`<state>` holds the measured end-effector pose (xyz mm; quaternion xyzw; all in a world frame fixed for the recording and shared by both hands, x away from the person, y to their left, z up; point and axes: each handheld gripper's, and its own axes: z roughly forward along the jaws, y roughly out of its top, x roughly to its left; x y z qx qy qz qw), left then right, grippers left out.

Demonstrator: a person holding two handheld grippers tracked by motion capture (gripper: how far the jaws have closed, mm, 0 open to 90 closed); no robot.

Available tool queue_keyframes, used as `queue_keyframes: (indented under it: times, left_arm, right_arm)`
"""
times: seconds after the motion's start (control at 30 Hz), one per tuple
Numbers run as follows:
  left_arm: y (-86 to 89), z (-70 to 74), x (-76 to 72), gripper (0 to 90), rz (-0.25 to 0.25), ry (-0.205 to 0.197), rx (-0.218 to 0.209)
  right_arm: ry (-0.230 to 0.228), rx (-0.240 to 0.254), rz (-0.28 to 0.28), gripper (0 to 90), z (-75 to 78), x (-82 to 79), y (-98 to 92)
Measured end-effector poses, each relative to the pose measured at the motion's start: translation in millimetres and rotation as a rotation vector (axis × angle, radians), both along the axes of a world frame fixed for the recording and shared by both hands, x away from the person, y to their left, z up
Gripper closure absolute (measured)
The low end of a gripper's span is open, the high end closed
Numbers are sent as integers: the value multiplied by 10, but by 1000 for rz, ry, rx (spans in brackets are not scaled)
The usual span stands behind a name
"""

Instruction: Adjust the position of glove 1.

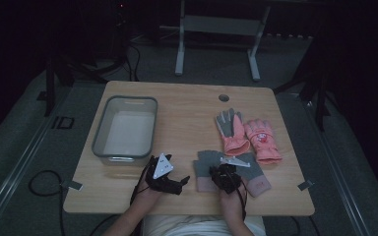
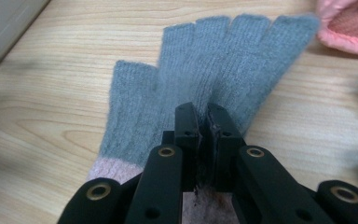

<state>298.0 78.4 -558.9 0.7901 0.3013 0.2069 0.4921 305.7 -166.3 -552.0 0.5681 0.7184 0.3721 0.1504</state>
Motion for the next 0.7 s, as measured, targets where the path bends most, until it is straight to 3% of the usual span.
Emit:
queue_keyframes:
  times: [0.13, 0.23, 0.33, 0.47, 0.6, 0.67, 0.7]
  left_arm:
    - [-2, -1, 1, 0, 1, 2, -2]
    - [-3, 0, -1, 0, -1, 0, 0]
    - [-1, 0, -1, 0, -2, -1, 1]
    - [0, 0, 0, 0, -3, 1, -1]
    - [-1, 0, 1, 0, 0, 2, -3]
    - [-1, 0, 1, 0, 0, 2, -3]
    - [-4, -1, 2, 0, 2, 2, -3]
  right_arm:
    - [0, 16, -5, 786, -14, 21, -11]
    - [-11, 25, -6, 670, 3, 18, -12]
    - [-61, 27, 28, 614, 150, 45, -83]
    - [-145, 23, 111, 611, 372, 119, -300]
    - [-184, -19, 188, 635, 473, 208, -576]
    - [-190, -33, 209, 635, 482, 222, -627]
    - [-202, -74, 277, 635, 495, 257, -785]
